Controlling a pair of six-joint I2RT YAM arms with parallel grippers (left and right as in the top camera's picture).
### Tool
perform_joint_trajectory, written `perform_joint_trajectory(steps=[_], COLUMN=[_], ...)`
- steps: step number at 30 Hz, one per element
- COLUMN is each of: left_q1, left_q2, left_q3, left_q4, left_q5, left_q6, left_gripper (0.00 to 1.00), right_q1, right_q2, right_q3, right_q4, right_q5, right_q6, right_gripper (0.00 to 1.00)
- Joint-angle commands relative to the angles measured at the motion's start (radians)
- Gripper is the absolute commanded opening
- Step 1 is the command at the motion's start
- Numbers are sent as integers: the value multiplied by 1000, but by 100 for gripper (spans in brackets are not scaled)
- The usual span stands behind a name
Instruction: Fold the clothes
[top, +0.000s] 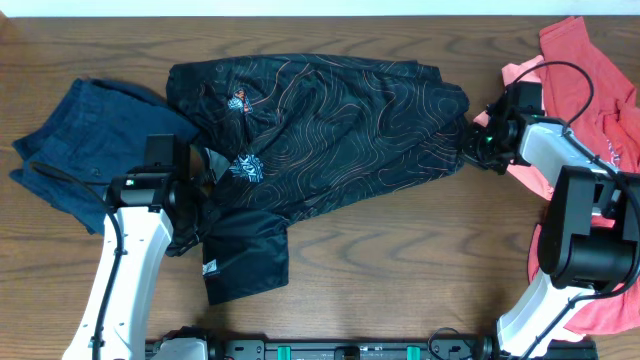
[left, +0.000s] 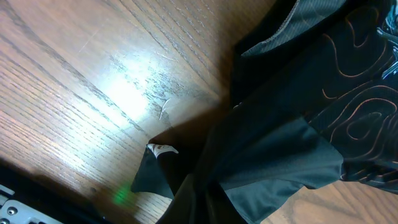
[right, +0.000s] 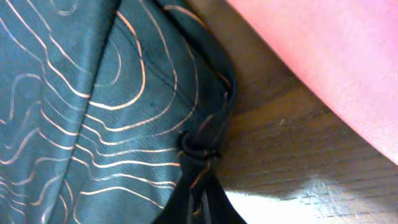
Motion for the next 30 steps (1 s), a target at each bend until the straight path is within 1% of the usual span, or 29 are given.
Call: perform_joint_trajectory(steps=[1, 3, 5, 8, 11, 14, 16, 19, 21, 25, 27, 30], left_q1=[5, 5, 5, 5, 5, 5, 5, 5, 5, 5, 5, 5], left_q2=[-1, -2, -6, -22, -51, -93, -131, -189, -229, -298, -327, -357], left_q3=[1, 2, 5, 29, 79, 136, 174, 212, 225, 245, 256, 264], left_q4=[-6, -6, -6, -26, -92, -166, -227, -303, -357, -444, -458, -440], left_q5=[-23, -22, -6, 63, 65, 72, 72, 77, 84, 82, 82, 87], left_q6=[7, 18, 63, 150, 159, 214, 252, 261, 261, 288, 298, 298], left_gripper=[6, 6, 6, 6, 6, 6, 6, 6, 6, 6, 6, 6], right_q1=[-4, -25, -49, -93, -156, -210, -240, -274, -291, -302, -302, -302], right_q2=[42, 4, -50, -156, -304, -454, -541, -643, -695, -762, -789, -818], right_q3=[-34, -28, -19, -1, 15, 15, 15, 15, 15, 15, 16, 17], right_q4=[-50, -97, -153, -259, -368, -421, -469, -575, -647, -711, -718, -716], right_q5=[35, 47, 73, 120, 119, 119, 121, 168, 224, 280, 280, 269], right_q6=[13, 3, -20, -25, -43, -99, -134, -156, -157, -177, -179, -180], right_gripper=[1, 1, 1, 1, 1, 1, 1, 1, 1, 1, 1, 1])
